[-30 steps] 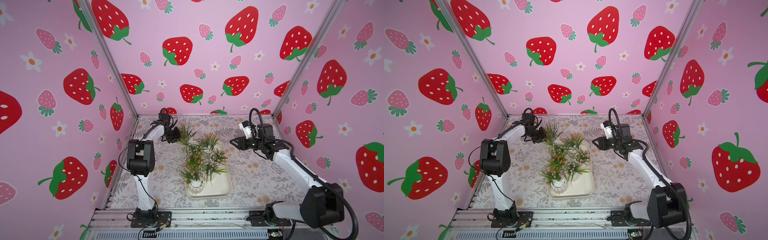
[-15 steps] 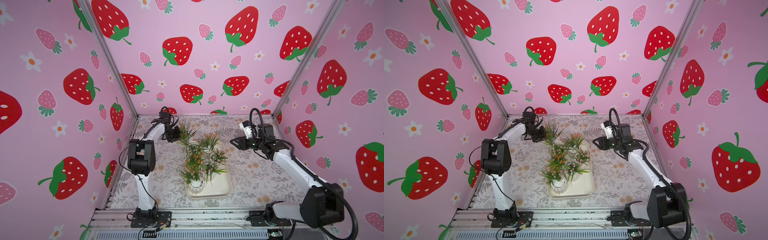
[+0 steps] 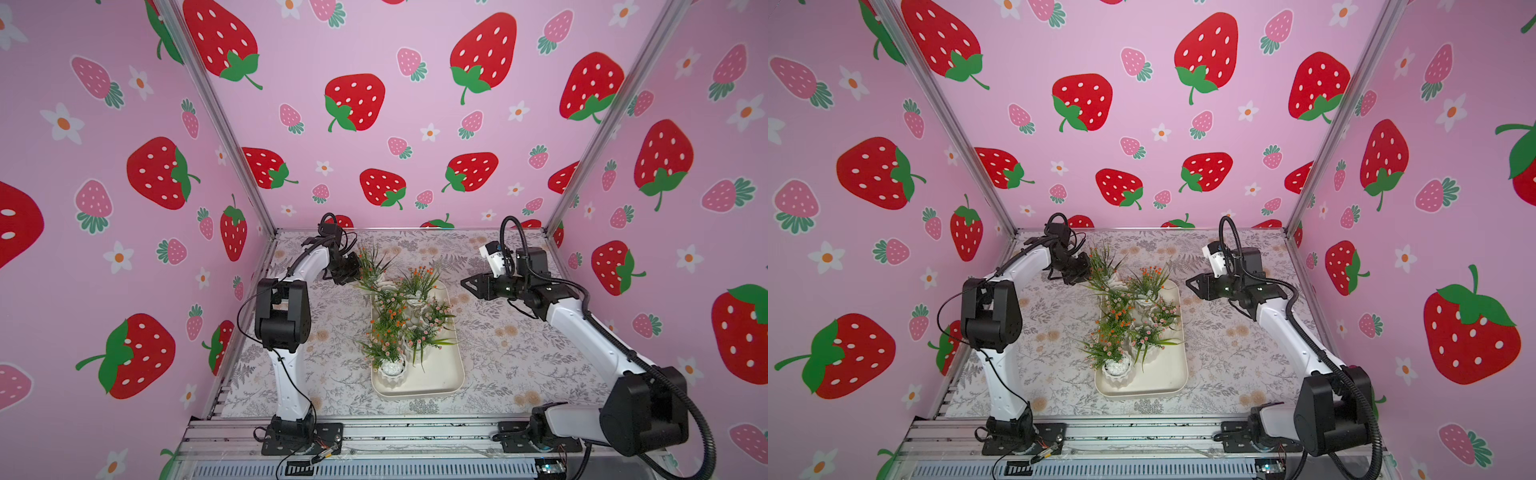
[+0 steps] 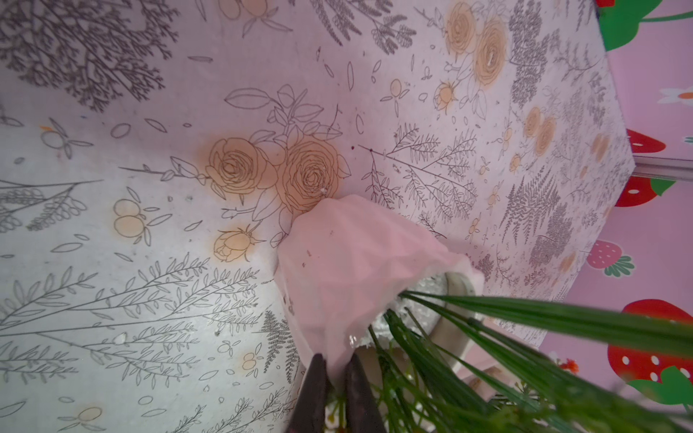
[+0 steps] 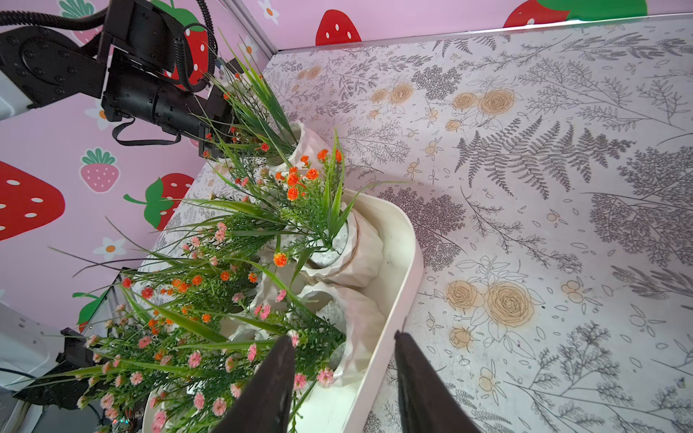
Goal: Put the potted gypsophila into the storage box
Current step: Pick up the baby's breath potted plant from the center of the board.
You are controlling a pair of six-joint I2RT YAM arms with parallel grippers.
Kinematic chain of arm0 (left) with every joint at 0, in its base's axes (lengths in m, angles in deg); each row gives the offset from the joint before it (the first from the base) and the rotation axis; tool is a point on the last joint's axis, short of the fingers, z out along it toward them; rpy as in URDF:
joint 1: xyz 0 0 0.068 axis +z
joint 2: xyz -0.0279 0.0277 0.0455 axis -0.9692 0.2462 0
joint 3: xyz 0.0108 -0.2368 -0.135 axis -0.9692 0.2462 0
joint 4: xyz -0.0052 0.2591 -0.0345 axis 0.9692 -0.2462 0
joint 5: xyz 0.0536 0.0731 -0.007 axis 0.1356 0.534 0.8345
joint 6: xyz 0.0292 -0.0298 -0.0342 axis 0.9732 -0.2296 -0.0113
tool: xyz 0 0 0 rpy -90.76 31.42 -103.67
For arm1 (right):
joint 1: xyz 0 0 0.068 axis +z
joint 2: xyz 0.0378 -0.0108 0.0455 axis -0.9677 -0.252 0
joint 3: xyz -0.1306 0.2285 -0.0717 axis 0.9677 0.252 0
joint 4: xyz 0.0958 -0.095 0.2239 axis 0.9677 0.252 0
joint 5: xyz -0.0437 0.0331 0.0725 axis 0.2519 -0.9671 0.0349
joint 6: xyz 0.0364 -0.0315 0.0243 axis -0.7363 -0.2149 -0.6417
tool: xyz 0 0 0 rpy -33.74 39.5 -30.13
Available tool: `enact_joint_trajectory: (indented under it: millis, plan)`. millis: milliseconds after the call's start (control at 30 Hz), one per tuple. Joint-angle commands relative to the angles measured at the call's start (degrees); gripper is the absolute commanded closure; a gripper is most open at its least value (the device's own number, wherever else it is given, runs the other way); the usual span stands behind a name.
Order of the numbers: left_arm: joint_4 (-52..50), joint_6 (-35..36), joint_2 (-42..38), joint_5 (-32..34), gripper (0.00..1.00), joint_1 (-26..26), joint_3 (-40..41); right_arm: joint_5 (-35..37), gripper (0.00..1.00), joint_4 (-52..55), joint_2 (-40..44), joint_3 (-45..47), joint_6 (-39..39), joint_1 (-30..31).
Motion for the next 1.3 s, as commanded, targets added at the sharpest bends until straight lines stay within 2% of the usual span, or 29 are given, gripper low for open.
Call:
enact_joint_trajectory:
  millis: [0, 167, 333, 600, 967, 1267]
  plan:
    - [-2.3, 0.7, -1.2, 0.1, 1.0, -0.4, -0.1, -0.7, 0.54, 0.1, -0.4, 0.6, 0.8, -0.4]
    - [-2.3, 0.7, -1.6, 0.8, 1.0, -0.6, 0.2, -0.8, 0.55, 0.1, -0.6, 0.6, 0.7, -0.4]
    - [-3.0, 1.0, -0.1, 1.1, 0.86, -1.3, -0.3, -0.7, 0.54, 0.1, -0.4, 0.7, 0.8, -0.4]
    - [-4.6, 1.7, 1.7, 1.8, 0.82, -1.8, -1.4, -0.6, 0.55, 0.1, -0.3, 0.9, 0.8, -0.7]
    - [-7.0, 2.6, 3.4, 3.0, 0.84, -1.9, -2.8, -0.8, 0.54, 0.2, -0.5, 0.9, 0.8, -0.9]
    - [-9.2, 3.1, 4.6, 3.8, 0.91, -2.1, -4.1, -1.0, 0.54, 0.2, -0.6, 1.0, 0.8, -1.1]
